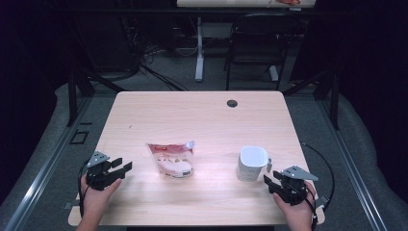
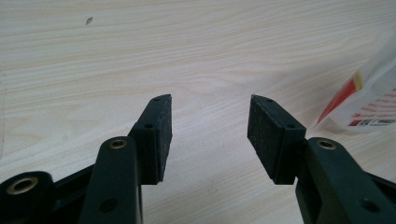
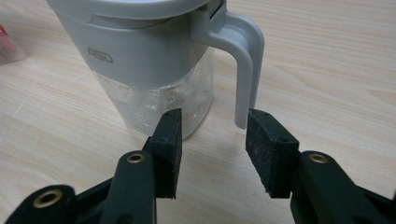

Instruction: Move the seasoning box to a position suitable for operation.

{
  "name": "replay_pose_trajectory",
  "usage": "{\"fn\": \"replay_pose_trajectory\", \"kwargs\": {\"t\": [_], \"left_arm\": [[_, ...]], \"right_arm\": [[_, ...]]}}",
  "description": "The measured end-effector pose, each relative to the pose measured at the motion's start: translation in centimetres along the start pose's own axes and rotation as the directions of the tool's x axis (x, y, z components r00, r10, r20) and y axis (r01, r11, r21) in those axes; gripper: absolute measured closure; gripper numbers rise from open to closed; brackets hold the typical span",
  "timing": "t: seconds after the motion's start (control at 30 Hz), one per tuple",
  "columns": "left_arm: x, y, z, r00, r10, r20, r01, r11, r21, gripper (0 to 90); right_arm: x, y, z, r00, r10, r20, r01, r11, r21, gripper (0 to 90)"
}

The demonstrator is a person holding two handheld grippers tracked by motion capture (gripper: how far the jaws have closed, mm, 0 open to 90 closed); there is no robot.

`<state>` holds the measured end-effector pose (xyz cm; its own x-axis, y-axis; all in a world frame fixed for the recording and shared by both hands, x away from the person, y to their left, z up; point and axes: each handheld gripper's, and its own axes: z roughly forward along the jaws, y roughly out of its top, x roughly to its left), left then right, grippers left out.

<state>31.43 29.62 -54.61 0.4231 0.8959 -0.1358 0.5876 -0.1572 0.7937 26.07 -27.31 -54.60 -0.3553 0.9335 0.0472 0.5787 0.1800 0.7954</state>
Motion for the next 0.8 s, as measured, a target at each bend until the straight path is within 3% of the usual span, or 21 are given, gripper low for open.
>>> {"fn": "replay_pose_trajectory", "kwargs": {"t": [0.23, 0.5, 0.8], "left_arm": [[-0.09, 0.14, 0.25, 1.0000, 0.007, 0.004, -0.008, 0.9999, 0.015, 49.6], [-0.44, -0.03, 0.01, 0.9999, 0.015, 0.006, -0.015, 0.9999, 0.008, 49.7], [-0.64, -0.19, 0.13, 0.9997, 0.021, 0.010, -0.022, 0.9997, 0.015, 50.2]], "right_arm": [[0.05, -0.01, 0.25, 0.9998, -0.019, -0.002, 0.019, 1.000, 0.017, 61.8], [0.11, 0.19, -0.04, 0.9997, -0.023, 0.000, 0.023, 1.000, -0.007, 66.7], [-0.80, 0.70, 0.58, 0.9997, 0.003, 0.026, -0.002, 0.999, -0.032, 68.3]]}}
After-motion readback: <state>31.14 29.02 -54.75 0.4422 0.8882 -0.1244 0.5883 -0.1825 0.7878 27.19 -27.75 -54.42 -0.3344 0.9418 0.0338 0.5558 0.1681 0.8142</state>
